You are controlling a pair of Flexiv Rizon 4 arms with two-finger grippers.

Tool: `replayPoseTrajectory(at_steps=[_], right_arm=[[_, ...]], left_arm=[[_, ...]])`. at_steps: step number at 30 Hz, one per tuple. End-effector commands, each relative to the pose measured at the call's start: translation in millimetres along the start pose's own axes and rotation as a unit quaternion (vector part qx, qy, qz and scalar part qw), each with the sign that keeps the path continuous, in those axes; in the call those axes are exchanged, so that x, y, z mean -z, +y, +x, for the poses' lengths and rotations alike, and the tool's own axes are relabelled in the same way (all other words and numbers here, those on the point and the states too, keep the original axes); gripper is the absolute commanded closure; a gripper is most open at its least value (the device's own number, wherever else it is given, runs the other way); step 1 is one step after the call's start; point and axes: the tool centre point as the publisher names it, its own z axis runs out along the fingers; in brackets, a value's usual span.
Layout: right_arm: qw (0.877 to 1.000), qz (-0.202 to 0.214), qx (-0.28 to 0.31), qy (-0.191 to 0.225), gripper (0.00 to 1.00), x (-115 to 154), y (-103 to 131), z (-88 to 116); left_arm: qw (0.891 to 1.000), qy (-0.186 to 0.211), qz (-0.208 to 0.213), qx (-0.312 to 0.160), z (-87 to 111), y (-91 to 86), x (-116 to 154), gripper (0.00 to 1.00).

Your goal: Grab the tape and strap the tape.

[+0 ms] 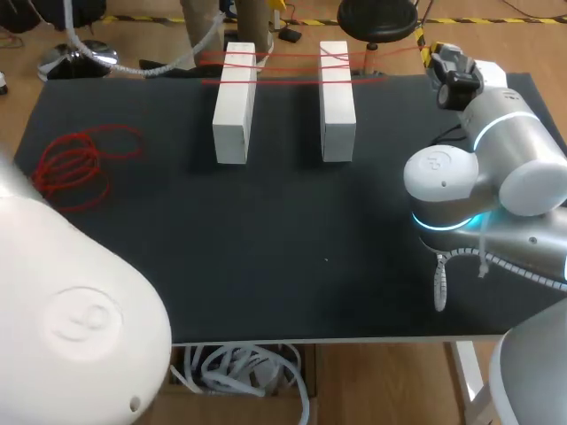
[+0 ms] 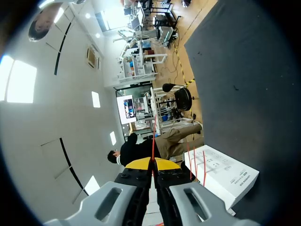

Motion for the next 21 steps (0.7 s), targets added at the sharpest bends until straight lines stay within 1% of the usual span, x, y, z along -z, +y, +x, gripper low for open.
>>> replayPoseTrajectory(at_steps=[1,5,7,20,21], right_arm=[[1.0,0.001,0.0,-0.001,1.0,-0.5,0.4,0.7],[1.0,0.001,0.0,-0.001,1.0,-0.5,0.4,0.7],[1.0,0.001,0.0,-0.001,1.0,-0.5,0.4,0.7],[1.0,0.001,0.0,-0.001,1.0,-0.5,0.4,0.7],[1.0,0.001,0.0,-0.001,1.0,-0.5,0.4,0.7]], left_arm=[[0.983,0.062,-0.17,0.003,-8.3,-9.2,-1.9,1.0],[0.984,0.062,-0.168,0.004,-6.7,-9.3,-4.5,1.0],[0.989,0.042,-0.141,-0.012,-7.6,-12.1,-2.4,1.0],[0.989,0.042,-0.141,-0.012,-7.6,-12.1,-2.4,1.0],[0.983,0.056,-0.173,-0.01,-8.3,-13.1,-3.5,1.0]])
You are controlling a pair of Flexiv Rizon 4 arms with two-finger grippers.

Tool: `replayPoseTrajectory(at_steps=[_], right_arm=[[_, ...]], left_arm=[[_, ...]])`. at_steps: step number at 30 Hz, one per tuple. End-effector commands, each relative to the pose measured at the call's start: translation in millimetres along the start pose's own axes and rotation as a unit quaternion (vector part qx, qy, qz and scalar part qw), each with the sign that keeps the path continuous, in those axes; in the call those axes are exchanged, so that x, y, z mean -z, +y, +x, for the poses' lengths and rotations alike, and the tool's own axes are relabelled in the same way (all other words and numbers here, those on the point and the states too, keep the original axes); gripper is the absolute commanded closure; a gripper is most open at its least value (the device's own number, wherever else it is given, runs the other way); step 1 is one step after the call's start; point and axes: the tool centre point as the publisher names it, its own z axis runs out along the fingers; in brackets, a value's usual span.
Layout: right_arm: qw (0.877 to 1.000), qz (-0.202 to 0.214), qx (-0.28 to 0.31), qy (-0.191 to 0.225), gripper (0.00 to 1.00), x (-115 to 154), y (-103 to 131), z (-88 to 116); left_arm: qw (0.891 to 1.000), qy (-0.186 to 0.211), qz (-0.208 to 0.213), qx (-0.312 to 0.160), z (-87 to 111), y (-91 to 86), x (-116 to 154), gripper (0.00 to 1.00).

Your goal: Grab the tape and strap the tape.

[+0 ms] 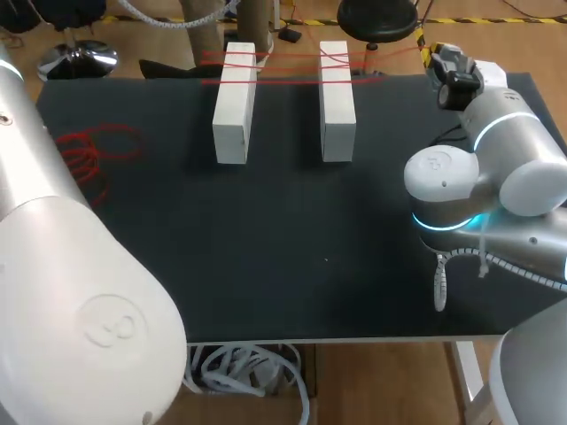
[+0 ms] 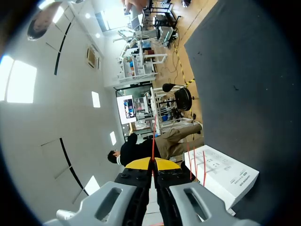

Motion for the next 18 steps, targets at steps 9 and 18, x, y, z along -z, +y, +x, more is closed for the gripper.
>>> replayPoseTrajectory(at_steps=[9,18], right_arm=[[1.0,0.0,0.0,-0.001,1.0,-1,0,1],[1.0,0.0,0.0,-0.001,1.0,-1,0,1]], left_arm=[[0.994,0.046,-0.103,0.002,-2.3,-29.7,-4,1.0],[0.988,0.072,-0.138,0.006,1.9,-48.1,-10,1.0]])
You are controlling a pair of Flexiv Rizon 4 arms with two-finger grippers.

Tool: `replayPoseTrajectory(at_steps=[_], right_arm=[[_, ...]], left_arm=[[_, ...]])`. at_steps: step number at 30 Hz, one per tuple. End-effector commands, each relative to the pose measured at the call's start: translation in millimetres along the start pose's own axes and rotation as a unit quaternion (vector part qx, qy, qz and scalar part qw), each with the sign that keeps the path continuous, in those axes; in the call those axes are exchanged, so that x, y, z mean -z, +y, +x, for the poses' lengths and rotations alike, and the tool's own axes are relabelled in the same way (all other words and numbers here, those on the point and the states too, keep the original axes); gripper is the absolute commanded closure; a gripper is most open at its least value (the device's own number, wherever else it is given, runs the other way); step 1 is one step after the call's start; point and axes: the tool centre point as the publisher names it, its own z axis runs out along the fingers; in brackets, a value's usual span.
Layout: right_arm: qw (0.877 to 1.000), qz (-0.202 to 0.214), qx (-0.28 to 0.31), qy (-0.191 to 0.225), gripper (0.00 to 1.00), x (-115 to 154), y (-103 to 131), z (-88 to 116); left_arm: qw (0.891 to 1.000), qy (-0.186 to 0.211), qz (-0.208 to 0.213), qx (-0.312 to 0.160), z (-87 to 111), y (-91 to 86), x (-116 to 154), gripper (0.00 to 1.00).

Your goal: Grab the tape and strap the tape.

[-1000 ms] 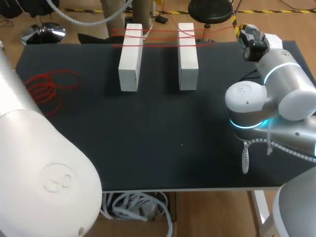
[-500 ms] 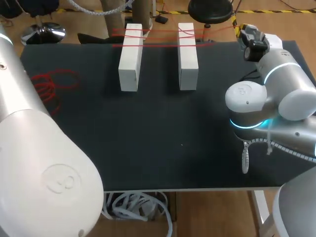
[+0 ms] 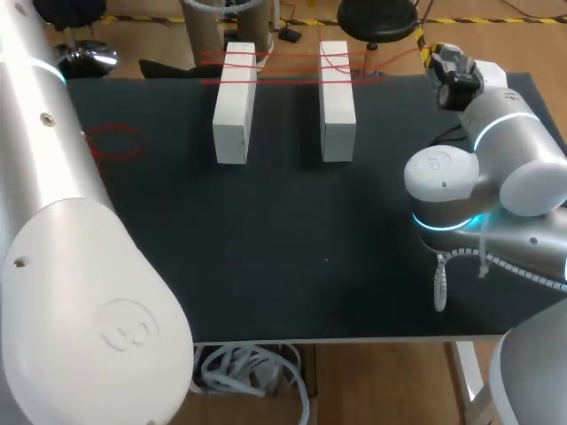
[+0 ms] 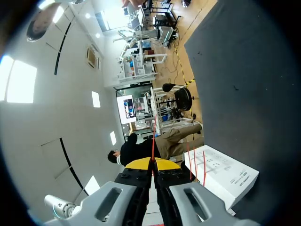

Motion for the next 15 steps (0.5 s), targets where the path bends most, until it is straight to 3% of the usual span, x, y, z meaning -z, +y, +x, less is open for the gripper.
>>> replayPoseTrajectory(at_steps=[1,10,15], right_arm=[[1.0,0.0,0.0,-0.002,1.0,-0.7,0.1,0.8],[1.0,0.0,0.0,-0.002,1.0,-0.7,0.1,0.8],[1.0,0.0,0.0,-0.002,1.0,-0.7,0.1,0.8]], left_arm=[[0.996,0.035,-0.077,0.01,-6.2,-10.9,2.5,1.0],[0.994,0.012,-0.101,0.05,-0.3,-13.2,6.0,1.0],[0.992,0.023,-0.106,0.059,1.8,-14.9,5.5,1.0]])
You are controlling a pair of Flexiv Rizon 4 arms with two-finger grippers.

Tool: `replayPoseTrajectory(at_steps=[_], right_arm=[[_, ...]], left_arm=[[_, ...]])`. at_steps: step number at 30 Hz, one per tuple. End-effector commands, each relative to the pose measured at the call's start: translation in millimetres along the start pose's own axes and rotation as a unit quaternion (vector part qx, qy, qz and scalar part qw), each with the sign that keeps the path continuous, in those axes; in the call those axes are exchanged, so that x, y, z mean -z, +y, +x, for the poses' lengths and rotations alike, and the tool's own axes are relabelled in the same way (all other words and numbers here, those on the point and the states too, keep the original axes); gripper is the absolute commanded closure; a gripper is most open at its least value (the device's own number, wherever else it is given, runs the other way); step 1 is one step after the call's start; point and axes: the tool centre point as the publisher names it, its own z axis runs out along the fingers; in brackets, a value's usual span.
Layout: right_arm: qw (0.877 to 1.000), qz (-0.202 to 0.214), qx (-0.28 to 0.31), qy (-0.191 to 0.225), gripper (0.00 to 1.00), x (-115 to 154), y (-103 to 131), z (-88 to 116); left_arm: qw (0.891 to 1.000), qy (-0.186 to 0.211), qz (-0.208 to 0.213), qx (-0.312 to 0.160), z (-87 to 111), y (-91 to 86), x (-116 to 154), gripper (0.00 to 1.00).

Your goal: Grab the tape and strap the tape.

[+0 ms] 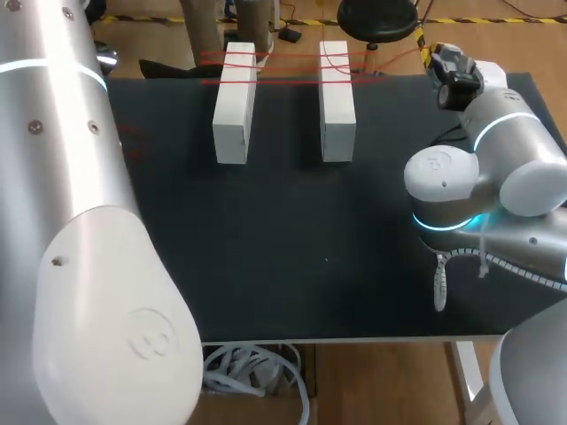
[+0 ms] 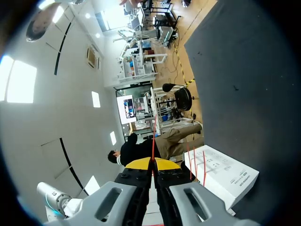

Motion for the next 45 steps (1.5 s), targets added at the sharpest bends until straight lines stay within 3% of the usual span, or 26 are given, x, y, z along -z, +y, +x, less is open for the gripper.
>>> replayPoseTrajectory(at_steps=[1,13,37,45], right_arm=[[1.0,0.0,0.001,-0.002,1.0,-1,0,1],[1.0,0.0,0.001,-0.002,1.0,-1,0,1],[1.0,0.0,0.001,-0.002,1.0,-1,0,1],[1.0,0.0,0.001,-0.002,1.0,-1,0,1]], left_arm=[[0.999,0.011,-0.038,0.003,-0.6,-4.8,1,1.0],[1.0,0.015,0.0,0.025,3.3,-5.6,-10,1.0],[0.999,-0.007,-0.008,0.045,3.1,-9.5,-5,1.0],[1.0,-0.008,-0.011,0.026,1.0,-14.4,-2,1.0]])
